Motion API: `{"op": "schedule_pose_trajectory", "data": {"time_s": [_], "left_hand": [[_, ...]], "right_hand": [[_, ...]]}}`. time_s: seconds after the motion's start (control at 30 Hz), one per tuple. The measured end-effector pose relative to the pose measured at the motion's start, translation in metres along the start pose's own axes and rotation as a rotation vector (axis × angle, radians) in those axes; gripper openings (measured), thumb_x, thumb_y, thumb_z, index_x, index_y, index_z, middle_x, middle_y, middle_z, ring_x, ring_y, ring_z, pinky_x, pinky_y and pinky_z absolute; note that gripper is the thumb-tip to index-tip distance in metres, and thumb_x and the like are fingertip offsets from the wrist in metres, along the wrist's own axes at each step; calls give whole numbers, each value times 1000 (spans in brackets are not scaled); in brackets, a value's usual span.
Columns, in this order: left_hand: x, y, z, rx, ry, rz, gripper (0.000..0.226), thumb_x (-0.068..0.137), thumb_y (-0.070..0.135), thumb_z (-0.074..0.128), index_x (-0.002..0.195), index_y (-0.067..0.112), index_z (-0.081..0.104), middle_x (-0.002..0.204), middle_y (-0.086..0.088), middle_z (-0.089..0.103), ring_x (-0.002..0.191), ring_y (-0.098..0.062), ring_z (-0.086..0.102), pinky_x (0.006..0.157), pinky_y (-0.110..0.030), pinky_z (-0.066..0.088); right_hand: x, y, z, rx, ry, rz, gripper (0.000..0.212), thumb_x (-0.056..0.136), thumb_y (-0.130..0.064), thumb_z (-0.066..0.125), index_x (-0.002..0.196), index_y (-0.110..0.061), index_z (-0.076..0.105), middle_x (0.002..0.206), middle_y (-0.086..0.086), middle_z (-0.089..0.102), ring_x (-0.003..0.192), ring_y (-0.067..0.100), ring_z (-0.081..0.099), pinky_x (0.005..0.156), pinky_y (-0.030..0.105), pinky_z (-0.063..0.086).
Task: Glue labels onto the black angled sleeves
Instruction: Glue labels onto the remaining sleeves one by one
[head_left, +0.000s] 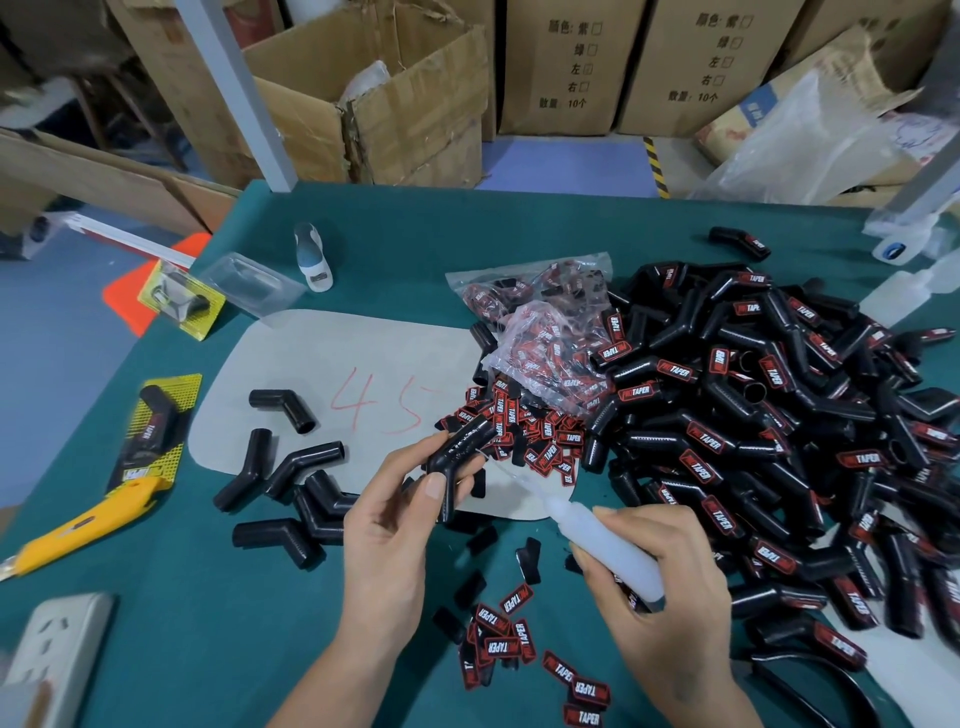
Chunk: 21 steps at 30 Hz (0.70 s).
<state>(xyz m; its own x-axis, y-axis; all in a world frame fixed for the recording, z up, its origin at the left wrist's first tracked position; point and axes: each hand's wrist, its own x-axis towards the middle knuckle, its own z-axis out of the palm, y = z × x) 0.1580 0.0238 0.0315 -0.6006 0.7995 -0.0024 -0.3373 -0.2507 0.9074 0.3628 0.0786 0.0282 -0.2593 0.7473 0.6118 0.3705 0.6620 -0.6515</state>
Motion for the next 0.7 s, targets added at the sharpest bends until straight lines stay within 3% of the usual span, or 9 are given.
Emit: {"op": "schedule_pose_trajectory", "data": {"time_s": [0.37, 0.7], "left_hand": [[0, 0, 1, 12, -7, -1, 45, 91, 45, 80, 127, 18, 74, 125, -17, 73, 112, -36, 74, 93, -31, 58], [0, -1, 0, 17, -11, 0, 44, 90, 45, 81, 126, 19, 75, 122, -18, 74, 110, -31, 75, 92, -29, 58]], "right_hand": [[-2, 2, 3, 12, -50, -42, 25, 94, -32, 72, 115, -24, 62, 115, -16, 60, 92, 0, 64, 53, 28, 52], [-2, 1, 1, -4, -49, -40, 29, 90, -27, 74, 116, -21, 62, 114, -12, 61, 95, -1, 63, 57, 28, 53]]}}
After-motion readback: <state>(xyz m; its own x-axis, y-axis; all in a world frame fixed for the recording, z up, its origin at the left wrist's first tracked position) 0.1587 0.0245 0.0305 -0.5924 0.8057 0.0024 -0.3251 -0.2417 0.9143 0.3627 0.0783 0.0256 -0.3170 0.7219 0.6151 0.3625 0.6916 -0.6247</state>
